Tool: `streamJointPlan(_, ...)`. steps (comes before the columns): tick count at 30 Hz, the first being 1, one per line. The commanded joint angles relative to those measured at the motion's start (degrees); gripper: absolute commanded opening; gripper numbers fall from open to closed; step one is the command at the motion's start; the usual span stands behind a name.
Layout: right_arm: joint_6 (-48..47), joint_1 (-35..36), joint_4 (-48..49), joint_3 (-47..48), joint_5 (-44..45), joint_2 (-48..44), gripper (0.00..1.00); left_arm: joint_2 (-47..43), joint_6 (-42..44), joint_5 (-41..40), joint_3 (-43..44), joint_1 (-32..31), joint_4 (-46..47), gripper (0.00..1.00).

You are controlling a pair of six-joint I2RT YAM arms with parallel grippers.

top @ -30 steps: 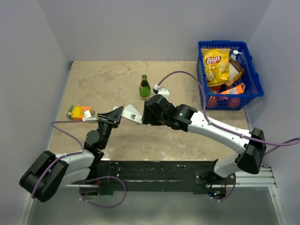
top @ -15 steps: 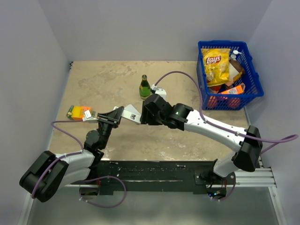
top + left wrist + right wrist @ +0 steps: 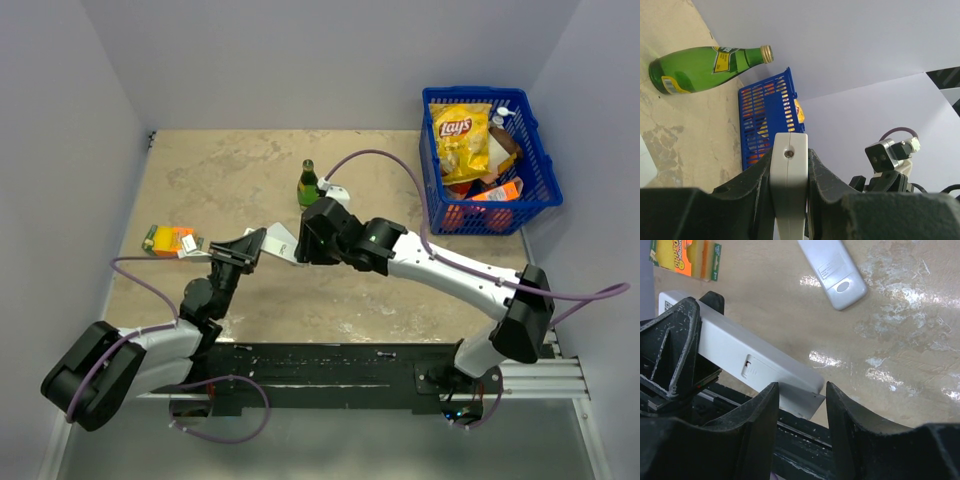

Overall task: Load the batteries into the remote control
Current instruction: Load the battery cover into the remote control.

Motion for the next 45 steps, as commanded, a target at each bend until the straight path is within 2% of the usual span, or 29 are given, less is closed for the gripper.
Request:
streamJointPlan(1,0.96,0.16,1.23,3.22,-0.54,0.76,0.46,-0.95,2.13,-0.92,-10.83,-1.66,5.43,0.00)
streamJointPlan(13,0.79,0.60,1.14,5.86,-1.95,3.57,0.48,-6.66,6.26,-6.02,-8.90,-6.76,-0.37,0.00)
streamJointPlan(19,0.87,1.04,2.11,7.00,-3.27,4.98,0.51,-6.49,6.61,-7.43,-8.37,-9.05,-0.55,0.00)
streamJointPlan(25,1.57,1.31,3.16,7.70,-4.15,5.60,0.54,-3.68,6.88,-8.57,-8.28,-11.51,3.49,0.00)
streamJointPlan(32,3.51,1.31,6.49,6.65,-6.52,6.48,0.53,-3.32,8.37,-10.15,-8.81,-13.44,8.66,0.00)
streamJointPlan(37,5.09,1.31,6.94,3.14,-7.66,5.86,0.54,-5.95,8.98,-12.00,-11.88,-13.88,13.68,0.00)
streamJointPlan(45,5.97,1.13,7.12,-0.82,-6.17,3.58,0.55,-14.74,11.36,-14.02,-13.29,-13.88,10.71,0.00)
